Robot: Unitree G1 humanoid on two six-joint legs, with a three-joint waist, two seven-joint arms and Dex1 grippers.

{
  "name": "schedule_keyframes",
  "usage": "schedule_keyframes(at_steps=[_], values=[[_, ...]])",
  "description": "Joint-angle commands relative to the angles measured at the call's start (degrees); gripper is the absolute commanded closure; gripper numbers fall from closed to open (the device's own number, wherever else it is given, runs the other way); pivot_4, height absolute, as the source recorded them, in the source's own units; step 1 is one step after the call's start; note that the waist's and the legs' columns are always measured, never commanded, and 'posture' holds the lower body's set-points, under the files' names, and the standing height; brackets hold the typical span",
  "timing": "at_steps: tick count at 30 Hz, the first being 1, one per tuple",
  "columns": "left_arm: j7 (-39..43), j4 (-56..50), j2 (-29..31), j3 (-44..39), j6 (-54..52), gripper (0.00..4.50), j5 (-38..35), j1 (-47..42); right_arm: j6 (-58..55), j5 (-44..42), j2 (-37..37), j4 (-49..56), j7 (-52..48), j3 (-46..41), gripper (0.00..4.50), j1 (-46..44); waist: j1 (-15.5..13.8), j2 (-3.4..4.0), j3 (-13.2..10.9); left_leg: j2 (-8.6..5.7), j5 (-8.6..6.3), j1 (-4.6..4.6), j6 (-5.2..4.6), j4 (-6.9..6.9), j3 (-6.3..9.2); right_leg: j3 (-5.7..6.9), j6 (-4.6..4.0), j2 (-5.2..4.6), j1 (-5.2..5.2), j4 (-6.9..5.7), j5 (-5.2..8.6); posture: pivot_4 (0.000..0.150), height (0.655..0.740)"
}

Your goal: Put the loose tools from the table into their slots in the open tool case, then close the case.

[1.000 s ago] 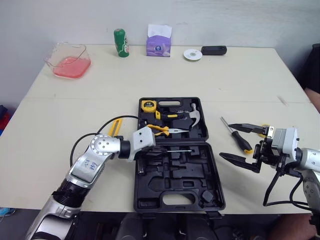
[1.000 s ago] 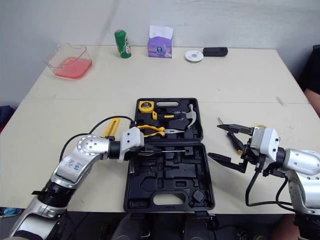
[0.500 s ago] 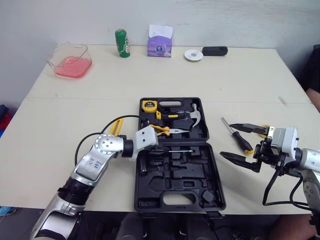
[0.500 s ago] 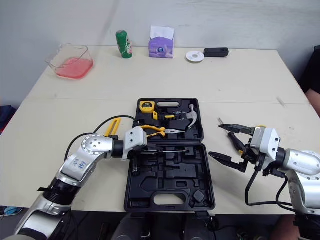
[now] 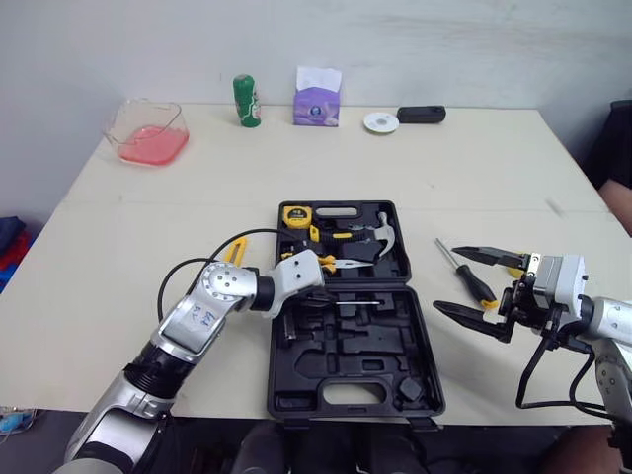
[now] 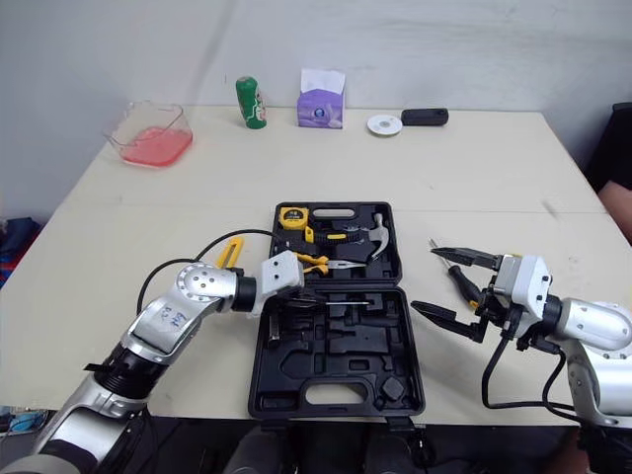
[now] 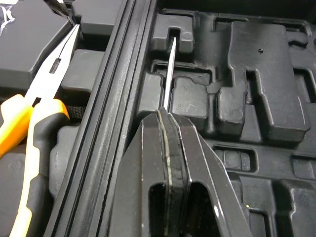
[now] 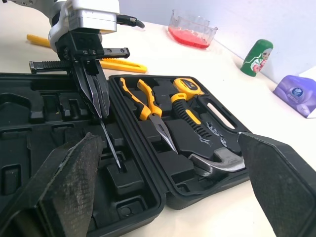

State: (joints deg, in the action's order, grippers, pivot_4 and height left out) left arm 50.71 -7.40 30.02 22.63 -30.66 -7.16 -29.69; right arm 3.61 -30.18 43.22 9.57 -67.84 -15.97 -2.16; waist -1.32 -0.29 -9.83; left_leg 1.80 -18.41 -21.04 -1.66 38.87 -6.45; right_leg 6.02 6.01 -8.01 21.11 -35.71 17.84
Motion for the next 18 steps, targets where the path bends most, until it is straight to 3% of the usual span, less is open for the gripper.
schedule_keyframes(at_steps=[1, 7, 15, 18], values=[[-1.3, 4.8, 1.2, 2.5, -2.2, 4.44, 3.9, 3.1, 1.7, 0.0, -0.6, 0.7, 0.0, -0.8, 0.0, 1.1, 0.0, 0.1, 0.1, 0.0, 0.0, 0.0, 0.0, -0.01, 0.0, 0.0, -0.01, 0.0, 0.0, 0.01, 0.0, 0.15, 0.74], [1.1, 3.8, 1.1, -1.3, 11.9, 4.44, 2.4, 1.6, 3.6, 0.4, -0.9, -1.8, -0.6, -1.4, 0.0, 2.5, 0.0, 0.18, 0.1, -0.01, 0.01, -0.15, 0.01, -0.02, -0.03, 0.01, -0.01, -0.06, 0.16, 0.02, 0.01, 0.15, 0.74], [6.7, 0.9, 1.8, -9.3, 13.0, 4.44, -5.4, -1.5, 6.4, -0.2, -1.4, -4.8, -1.0, -2.4, 0.0, 2.7, 0.1, 0.07, -0.3, -0.02, 0.11, -0.4, 0.16, -0.04, -0.13, 0.03, -0.01, -0.07, 0.44, 0.03, 0.01, 0.15, 0.74], [9.6, -1.9, 3.2, -14.7, 12.4, 4.44, -11.6, -1.7, 4.9, -2.7, -2.5, -3.8, 1.0, -3.6, 0.0, 2.7, 0.3, 0.03, -0.5, -0.01, 0.11, -0.4, 0.15, -0.11, -0.15, 0.04, -0.01, -0.06, 0.44, 0.08, 0.01, 0.15, 0.74]])
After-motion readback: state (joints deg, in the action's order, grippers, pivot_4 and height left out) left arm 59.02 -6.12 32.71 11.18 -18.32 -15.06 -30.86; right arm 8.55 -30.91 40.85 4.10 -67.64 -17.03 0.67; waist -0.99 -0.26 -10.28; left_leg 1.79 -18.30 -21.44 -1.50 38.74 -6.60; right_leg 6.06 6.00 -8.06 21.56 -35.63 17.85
